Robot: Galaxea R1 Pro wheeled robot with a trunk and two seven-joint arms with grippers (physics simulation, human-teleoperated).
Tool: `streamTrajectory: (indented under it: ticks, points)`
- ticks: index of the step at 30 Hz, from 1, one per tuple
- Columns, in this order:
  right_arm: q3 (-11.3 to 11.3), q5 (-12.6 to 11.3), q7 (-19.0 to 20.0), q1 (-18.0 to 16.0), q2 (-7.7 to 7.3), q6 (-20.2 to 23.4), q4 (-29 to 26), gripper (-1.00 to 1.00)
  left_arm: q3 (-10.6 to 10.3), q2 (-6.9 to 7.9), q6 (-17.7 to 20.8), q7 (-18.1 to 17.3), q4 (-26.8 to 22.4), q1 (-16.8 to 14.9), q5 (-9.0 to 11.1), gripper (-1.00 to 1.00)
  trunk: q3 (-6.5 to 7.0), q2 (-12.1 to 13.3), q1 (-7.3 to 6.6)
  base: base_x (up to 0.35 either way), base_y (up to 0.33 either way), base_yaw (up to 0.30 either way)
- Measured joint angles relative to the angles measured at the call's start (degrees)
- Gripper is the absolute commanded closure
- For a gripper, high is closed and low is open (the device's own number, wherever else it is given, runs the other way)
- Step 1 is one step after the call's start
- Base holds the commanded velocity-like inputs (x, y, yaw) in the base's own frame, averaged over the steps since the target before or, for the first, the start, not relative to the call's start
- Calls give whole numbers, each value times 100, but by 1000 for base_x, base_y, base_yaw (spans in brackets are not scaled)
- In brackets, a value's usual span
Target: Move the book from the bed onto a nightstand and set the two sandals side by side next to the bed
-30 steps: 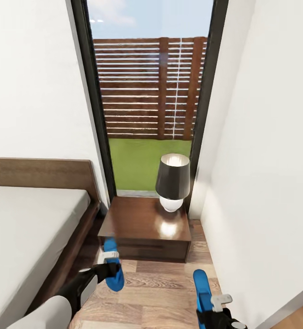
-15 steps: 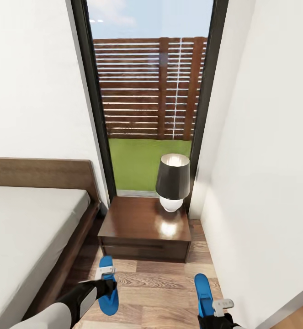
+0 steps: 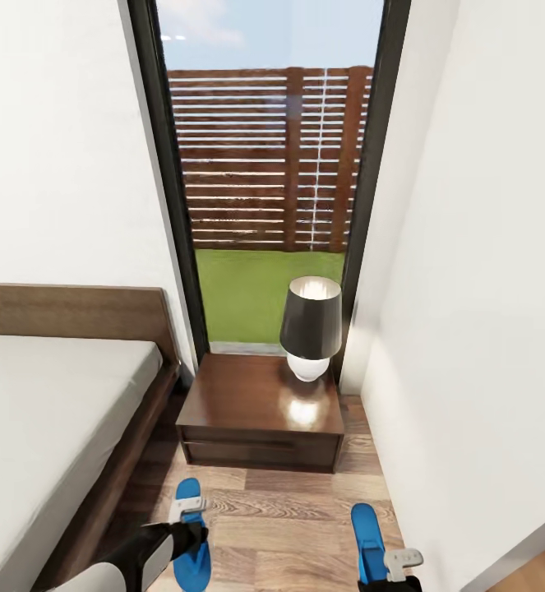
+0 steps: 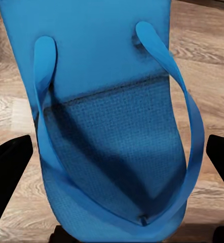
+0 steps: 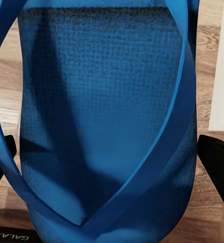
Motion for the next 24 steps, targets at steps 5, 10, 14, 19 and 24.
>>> streamTrajectory:
  ticks: [5, 10, 14, 19, 24]
  points:
    - [-1, 2, 0, 0, -5, 0, 11, 100, 4, -1, -11, 10, 2, 110, 11, 100, 0, 0, 0, 0, 0, 0]
    - [4, 7, 0, 0, -6, -5, 19, 100, 12, -1, -11, 28, 3, 172, 30, 100, 36, 79, -43, 0, 0, 0]
    - [13, 4, 1, 0, -10, -8, 17, 100, 14, -1, -13, 22, 4, 283, 44, 100, 107, 239, -131, 0, 0, 0]
    - [15, -13, 1, 0, -28, -9, 29, 100, 14, -1, -12, 25, 9, 430, 34, 100, 197, 440, -241, 0, 0, 0]
    - [14, -15, 1, 1, -41, -47, 168, 100, 15, 3, -10, 29, 77, 473, 29, 100, 287, 641, -351, 0, 0, 0]
